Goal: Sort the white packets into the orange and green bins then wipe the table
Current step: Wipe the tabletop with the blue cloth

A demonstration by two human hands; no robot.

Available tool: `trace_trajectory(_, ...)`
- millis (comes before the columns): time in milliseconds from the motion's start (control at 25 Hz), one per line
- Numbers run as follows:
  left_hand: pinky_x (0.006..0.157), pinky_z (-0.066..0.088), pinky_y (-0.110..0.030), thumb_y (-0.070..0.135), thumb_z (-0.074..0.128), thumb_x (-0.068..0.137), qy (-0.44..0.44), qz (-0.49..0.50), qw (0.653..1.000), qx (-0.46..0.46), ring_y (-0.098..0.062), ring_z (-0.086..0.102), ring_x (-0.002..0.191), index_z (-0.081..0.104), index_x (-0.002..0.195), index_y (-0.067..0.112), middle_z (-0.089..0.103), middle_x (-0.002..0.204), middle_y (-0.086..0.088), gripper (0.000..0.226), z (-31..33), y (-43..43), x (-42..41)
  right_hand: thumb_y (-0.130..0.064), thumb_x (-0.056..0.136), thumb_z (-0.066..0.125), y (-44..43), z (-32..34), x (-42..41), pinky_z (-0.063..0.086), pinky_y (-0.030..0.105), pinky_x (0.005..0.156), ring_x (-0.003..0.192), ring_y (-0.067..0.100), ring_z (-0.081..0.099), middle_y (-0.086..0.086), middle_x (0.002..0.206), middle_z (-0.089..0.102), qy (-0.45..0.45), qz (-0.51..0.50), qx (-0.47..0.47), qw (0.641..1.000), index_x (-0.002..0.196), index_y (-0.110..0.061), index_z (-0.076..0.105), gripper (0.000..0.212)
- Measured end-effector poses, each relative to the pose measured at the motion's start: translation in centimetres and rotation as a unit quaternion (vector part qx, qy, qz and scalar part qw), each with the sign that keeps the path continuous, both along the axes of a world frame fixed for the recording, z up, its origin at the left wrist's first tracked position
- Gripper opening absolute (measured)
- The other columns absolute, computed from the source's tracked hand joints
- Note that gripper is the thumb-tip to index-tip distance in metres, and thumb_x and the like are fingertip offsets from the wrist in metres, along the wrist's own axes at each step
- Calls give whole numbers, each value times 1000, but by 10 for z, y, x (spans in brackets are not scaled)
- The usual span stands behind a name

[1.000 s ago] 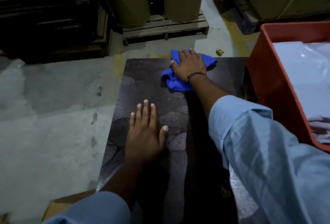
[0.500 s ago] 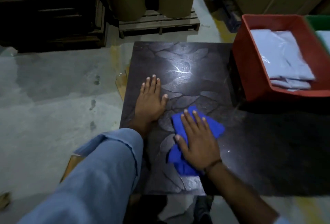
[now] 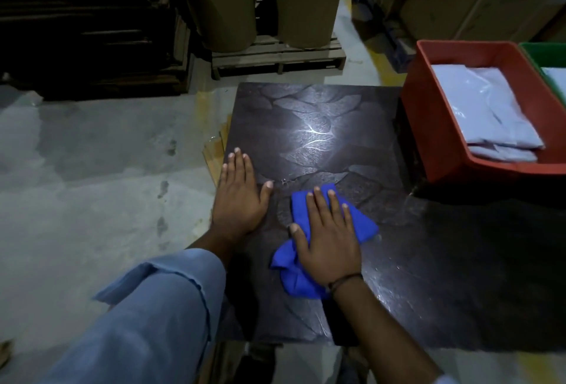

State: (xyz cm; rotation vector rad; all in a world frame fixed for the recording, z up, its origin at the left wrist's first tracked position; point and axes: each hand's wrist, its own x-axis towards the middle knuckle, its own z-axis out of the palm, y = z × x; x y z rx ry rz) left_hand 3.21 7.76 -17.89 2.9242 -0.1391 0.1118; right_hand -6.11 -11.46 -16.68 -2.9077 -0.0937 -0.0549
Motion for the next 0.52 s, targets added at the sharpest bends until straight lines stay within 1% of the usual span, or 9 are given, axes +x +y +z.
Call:
trace_trajectory(120, 126, 11, -45, 56, 26, 97, -9, 3, 1000, 0, -34, 10, 155, 19, 155, -5, 12, 165, -24, 84, -3, -1, 1, -60, 96, 24, 0, -7, 81, 15, 50, 122, 153, 27, 15, 5, 162, 30, -1, -2, -16, 1000, 153, -13, 34, 75)
trace_trajectory(280, 126, 13, -46, 55, 30, 97, -17, 7, 1000, 0, -33, 11, 155, 20, 156, -4, 13, 165, -23, 84, -8, 0, 5, -62, 93, 18, 0, -9, 175, 11, 49, 123, 152, 28, 13, 5, 162, 28, 4, 2, -12, 1000, 153, -14, 33, 79)
trace_trajectory(400, 125, 17, -48, 51, 39, 97, -42, 6, 999, 3, -34, 12, 155, 23, 155, -5, 16, 165, -23, 82, -9, 0, 4, -61, 93, 19, 3, -6, 238, 11, 50, 123, 152, 29, 13, 6, 162, 27, 8, 7, -7, 1000, 153, -13, 32, 78)
trace_trajectory(520, 125, 15, -46, 53, 38, 97, -11, 18, 1000, 8, -29, 5, 156, 19, 157, -1, 9, 167, -19, 83, -7, -2, 8, -60, 96, 25, 8, -7, 295, 10, 50, 123, 152, 29, 12, 6, 163, 26, 15, 18, -7, 1000, 154, -14, 31, 74)
